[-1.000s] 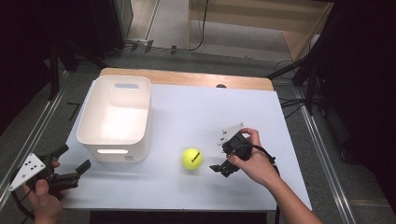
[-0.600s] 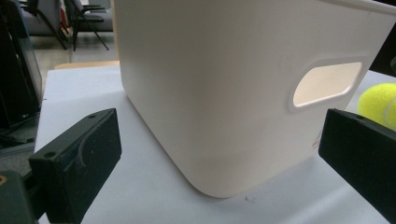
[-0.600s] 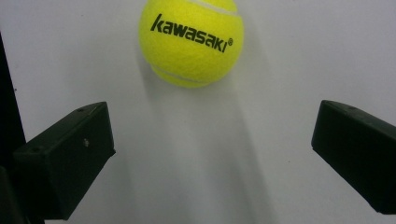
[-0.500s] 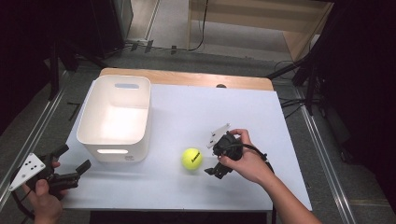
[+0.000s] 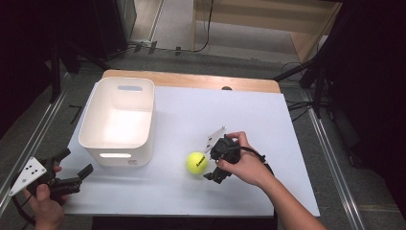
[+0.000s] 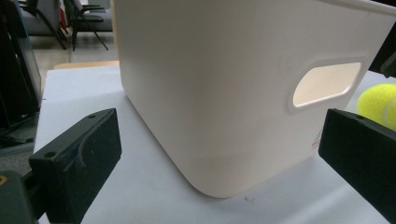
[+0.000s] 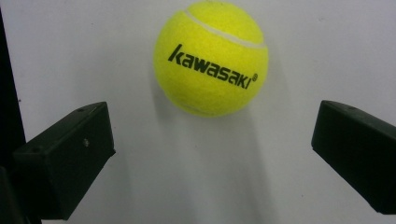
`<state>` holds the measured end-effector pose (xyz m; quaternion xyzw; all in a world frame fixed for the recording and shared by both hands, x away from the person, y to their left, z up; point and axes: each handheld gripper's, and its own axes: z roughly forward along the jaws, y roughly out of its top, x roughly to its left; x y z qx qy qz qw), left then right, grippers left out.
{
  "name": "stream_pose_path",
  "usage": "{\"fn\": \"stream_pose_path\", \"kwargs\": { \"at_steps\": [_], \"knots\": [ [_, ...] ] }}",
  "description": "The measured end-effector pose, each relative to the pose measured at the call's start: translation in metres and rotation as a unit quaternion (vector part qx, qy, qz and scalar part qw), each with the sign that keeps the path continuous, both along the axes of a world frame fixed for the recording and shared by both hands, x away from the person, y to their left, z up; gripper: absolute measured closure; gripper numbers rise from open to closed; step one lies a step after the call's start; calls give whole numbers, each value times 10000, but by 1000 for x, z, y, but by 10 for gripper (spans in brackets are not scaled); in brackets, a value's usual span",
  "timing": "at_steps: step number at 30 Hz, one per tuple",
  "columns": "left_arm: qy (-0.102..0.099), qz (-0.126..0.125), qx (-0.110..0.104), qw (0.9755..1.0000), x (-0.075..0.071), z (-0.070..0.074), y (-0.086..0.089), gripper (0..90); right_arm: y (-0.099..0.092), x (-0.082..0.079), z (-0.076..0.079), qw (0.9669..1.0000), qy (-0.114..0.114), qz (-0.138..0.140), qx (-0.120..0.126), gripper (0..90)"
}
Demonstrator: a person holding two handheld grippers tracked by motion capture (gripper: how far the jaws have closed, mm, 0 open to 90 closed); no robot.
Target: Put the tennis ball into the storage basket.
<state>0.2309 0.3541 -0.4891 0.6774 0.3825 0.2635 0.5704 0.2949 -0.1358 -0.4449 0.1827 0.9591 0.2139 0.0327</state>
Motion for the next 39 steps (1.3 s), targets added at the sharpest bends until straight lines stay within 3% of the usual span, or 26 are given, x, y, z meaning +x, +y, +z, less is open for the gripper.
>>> {"fn": "stream_pose_path", "kwargs": {
  "at_steps": [19,23,28,39],
  "knots": [
    [-11,-14,-23,10000,0,0,1,0,28,9,-10,9994,80,306,-140,0],
    [-13,-13,-19,10000,0,0,1,0,32,11,-10,9991,9,355,-241,32],
    [-13,-17,-30,10000,0,0,1,0,35,11,-13,9990,122,334,-256,47],
    [-5,-19,-11,10000,0,0,0,0,42,14,-18,9984,86,416,-376,115]
  ]
}}
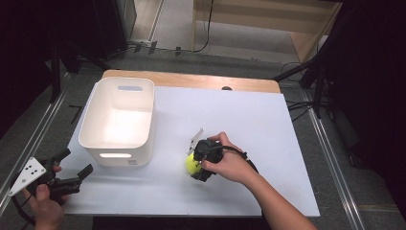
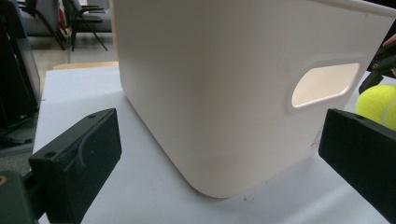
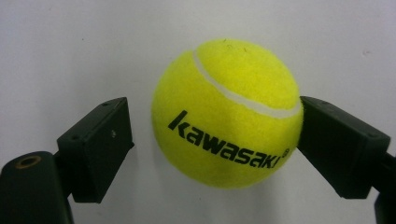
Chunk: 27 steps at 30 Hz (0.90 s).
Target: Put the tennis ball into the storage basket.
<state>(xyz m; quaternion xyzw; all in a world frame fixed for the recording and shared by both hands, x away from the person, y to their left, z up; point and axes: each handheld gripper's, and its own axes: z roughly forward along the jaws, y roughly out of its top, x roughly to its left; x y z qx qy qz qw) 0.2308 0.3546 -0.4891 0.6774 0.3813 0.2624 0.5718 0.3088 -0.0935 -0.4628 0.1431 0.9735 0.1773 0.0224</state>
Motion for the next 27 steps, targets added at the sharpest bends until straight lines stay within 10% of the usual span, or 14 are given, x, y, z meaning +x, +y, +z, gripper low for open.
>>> {"fn": "stream_pose_path", "kwargs": {
  "at_steps": [27],
  "knots": [
    [-3,-4,-6,10000,0,0,0,0,6,7,-8,9994,-217,-270,-81,217]
  ]
}}
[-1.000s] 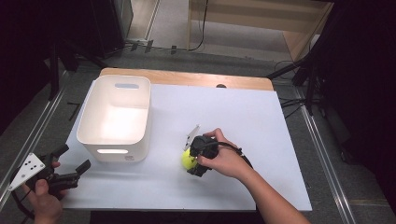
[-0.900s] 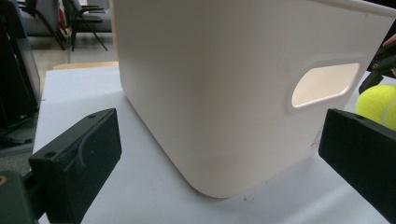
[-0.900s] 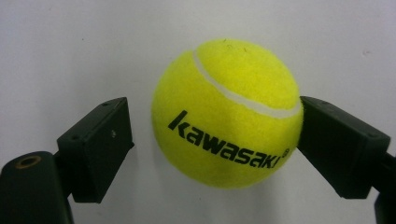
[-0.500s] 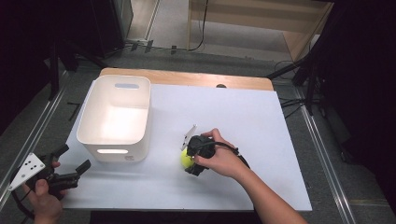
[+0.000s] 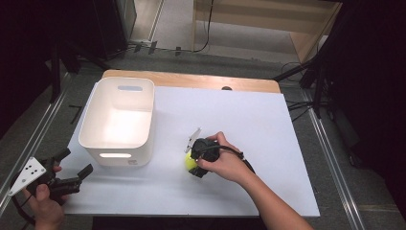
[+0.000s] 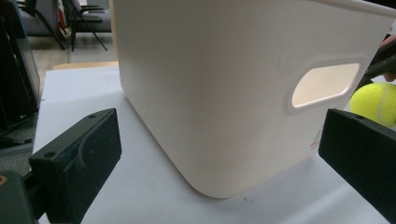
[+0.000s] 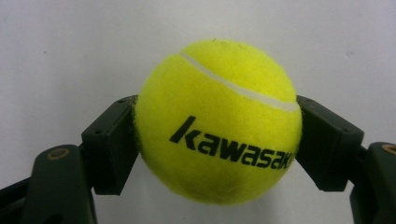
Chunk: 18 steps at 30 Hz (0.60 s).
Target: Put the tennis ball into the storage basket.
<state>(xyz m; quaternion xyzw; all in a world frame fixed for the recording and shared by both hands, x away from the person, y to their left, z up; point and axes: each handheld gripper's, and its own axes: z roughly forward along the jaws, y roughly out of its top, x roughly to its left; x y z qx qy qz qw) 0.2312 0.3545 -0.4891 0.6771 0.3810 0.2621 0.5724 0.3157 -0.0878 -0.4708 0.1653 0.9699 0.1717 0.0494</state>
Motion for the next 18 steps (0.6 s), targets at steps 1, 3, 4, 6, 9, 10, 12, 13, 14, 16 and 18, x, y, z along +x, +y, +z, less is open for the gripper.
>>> {"fn": "stream_pose_path", "kwargs": {
  "at_steps": [1,3,4,6,9,10,12,13,14,16,18],
  "knots": [
    [-5,-1,-3,10000,0,0,0,0,0,0,0,10000,8,-11,11,217],
    [-6,-1,-1,10000,0,0,0,0,0,0,-1,10000,7,-6,15,220],
    [1,2,-5,10000,0,0,0,0,1,0,-1,10000,-6,-16,1,222],
    [0,1,-8,10000,0,0,0,0,2,-1,0,10000,5,-61,-13,225],
    [-2,-1,1,10000,0,0,0,0,2,-1,0,10000,-15,-13,-25,229],
    [1,-1,5,10000,0,0,0,0,2,-1,0,10000,-17,-15,-35,230],
    [-2,0,-7,10000,0,0,0,0,2,0,0,10000,-14,23,-13,232],
    [0,0,-5,10000,0,0,0,0,2,-1,0,10000,10,-27,-34,233],
    [-5,1,-8,10000,0,0,0,0,1,0,0,10000,5,0,-19,233],
    [-7,2,-10,10000,0,0,0,0,0,0,1,10000,8,10,-38,233],
    [-2,2,-6,10000,0,0,0,0,0,0,2,10000,12,9,-14,234]
  ]
}}
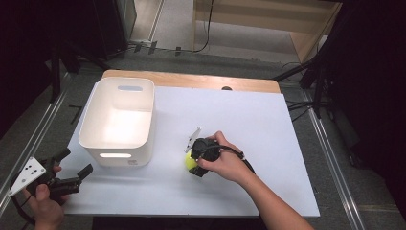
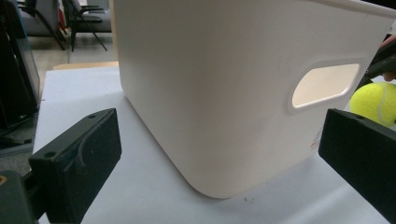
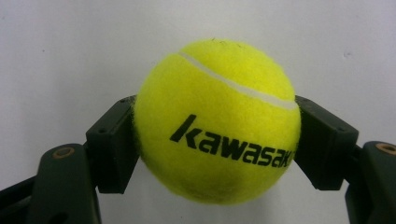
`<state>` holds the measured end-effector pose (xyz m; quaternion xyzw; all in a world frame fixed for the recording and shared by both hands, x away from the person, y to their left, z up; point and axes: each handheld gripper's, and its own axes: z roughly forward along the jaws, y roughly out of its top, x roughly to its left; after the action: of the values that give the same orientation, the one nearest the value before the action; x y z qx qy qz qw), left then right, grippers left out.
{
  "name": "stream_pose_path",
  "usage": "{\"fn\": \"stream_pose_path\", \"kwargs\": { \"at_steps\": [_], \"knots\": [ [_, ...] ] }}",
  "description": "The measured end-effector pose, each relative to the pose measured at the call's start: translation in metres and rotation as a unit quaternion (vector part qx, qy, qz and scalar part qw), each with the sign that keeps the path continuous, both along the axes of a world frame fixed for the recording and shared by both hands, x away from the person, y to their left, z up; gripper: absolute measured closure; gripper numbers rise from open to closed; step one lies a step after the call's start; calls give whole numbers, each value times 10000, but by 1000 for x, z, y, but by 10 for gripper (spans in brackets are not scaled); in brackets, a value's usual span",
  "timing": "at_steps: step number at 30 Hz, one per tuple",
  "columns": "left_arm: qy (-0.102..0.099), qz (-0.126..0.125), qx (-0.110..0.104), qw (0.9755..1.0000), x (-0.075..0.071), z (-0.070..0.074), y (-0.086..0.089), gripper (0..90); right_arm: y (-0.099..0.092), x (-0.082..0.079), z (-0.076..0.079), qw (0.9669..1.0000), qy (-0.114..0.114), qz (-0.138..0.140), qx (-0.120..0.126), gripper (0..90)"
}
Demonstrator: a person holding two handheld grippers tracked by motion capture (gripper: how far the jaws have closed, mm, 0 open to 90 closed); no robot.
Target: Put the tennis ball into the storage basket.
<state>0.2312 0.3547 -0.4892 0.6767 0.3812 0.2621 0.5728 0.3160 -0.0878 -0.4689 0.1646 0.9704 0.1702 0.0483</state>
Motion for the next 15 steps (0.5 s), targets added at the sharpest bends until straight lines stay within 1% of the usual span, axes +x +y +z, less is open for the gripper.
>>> {"fn": "stream_pose_path", "kwargs": {
  "at_steps": [3,4,6,7,8,9,11,14,15],
  "knots": [
    [3,1,3,10000,0,0,0,0,-1,1,3,10000,-36,51,42,234],
    [0,-1,-1,10000,0,0,0,0,-2,1,4,10000,-11,-12,36,234],
    [2,1,1,10000,0,0,0,0,-2,1,7,10000,-13,1,54,234],
    [2,1,1,10000,0,0,0,0,-2,0,9,10000,15,-62,74,234],
    [1,1,0,10000,0,0,0,0,-2,1,10,10000,-13,-10,66,234],
    [3,0,0,10000,0,0,0,0,-2,1,12,9999,20,-43,93,234],
    [1,-1,2,10000,0,0,0,0,-2,3,15,9999,-21,-6,119,234],
    [6,5,7,10000,0,0,0,0,-2,4,19,9999,-7,-59,139,234],
    [6,6,7,10000,0,0,0,0,-2,5,21,9999,-17,-20,118,234]
  ]
}}
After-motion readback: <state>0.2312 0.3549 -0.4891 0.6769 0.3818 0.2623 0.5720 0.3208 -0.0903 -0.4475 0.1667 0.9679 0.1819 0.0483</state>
